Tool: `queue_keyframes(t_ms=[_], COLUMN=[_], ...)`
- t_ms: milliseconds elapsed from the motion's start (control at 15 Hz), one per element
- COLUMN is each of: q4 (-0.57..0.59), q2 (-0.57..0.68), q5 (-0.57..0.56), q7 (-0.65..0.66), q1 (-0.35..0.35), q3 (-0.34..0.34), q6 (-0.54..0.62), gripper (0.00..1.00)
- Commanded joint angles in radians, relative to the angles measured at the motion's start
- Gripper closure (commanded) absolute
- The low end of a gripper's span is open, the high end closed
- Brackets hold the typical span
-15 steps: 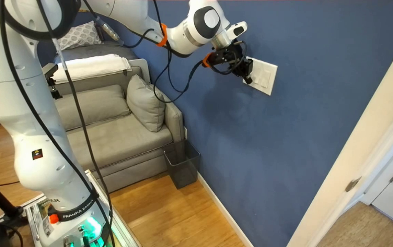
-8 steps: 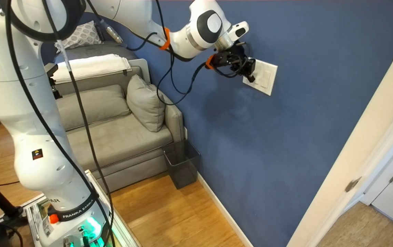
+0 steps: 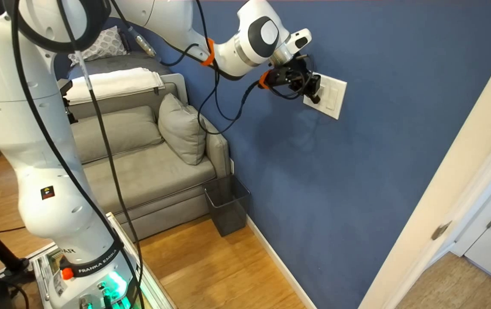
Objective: Flip the middle light switch on the wall
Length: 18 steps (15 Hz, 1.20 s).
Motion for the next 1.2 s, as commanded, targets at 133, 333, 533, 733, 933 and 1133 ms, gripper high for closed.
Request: queue_keyframes(t_ms=[133, 333, 533, 733, 933, 1133], q4=[-0.002, -0.018, -0.016, -0.038, -0.058, -0.078], q2=[-0.004, -0.047, -0.085, -0.145, -0.220, -0.286], q5=[0.117, 0.270, 0.348, 0.420, 0.511, 0.611], q7=[-0.113, -0.264, -0.346, -0.423, -0.499, -0.554], q1=[0.010, 0.010, 0.014, 0.010, 0.013, 0.019], q3=[0.004, 0.022, 0.026, 0.028, 0.026, 0.017], q6=[-0.049, -0.128, -0.258, -0.356, -0.407, -0.459], gripper=[1.00, 1.00, 0.98, 0.69, 0.49, 0.27])
